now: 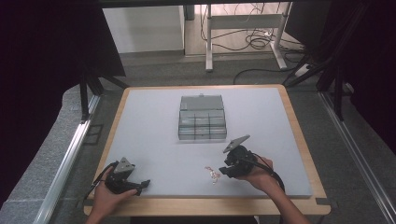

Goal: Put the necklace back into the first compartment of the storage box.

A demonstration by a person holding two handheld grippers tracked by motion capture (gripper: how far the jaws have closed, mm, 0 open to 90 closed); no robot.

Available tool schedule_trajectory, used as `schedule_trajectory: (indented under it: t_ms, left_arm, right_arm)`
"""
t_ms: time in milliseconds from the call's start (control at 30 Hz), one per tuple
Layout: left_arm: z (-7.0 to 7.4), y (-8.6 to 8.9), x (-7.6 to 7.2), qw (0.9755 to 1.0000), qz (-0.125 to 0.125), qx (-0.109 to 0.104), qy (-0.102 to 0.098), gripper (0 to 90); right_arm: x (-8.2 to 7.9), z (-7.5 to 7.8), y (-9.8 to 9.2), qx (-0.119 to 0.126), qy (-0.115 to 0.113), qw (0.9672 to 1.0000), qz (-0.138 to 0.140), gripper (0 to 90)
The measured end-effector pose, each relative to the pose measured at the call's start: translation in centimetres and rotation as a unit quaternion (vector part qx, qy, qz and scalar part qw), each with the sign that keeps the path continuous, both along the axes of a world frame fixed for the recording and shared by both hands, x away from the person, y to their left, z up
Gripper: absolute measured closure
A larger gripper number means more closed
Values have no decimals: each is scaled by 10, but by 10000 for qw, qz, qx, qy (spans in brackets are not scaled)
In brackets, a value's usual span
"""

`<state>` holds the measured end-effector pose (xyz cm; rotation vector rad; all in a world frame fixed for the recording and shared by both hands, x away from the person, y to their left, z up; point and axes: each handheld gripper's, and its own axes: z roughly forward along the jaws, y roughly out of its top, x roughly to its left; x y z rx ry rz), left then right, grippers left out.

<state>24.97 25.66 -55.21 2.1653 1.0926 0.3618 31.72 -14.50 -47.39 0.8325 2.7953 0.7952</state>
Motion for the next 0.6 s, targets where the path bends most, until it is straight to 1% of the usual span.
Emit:
schedule_trajectory:
  t_ms: [33, 200, 233, 367, 433, 600]
  left_arm:
    - [0, 0, 0, 10000, 3, -3, 2, 101]
    - [0, 0, 0, 10000, 4, -3, 2, 101]
    - [0, 0, 0, 10000, 4, -4, 3, 101]
    - [0, 0, 0, 10000, 2, -1, 4, 101]
    - [0, 0, 0, 10000, 2, -2, 5, 101]
    - [0, 0, 0, 10000, 3, -3, 1, 100]
  right_arm:
    - [0, -3, 3, -30, 68, 10000, 42, 597]
    - [0, -9, 7, -95, 112, 9999, 91, 597]
    - [0, -11, 9, -128, 173, 9997, 110, 600]
    - [0, -15, 12, -200, 266, 9993, 159, 626]
    - [-1, -20, 16, -288, 317, 9989, 209, 637]
    - [0, -25, 22, -398, 346, 9983, 262, 661]
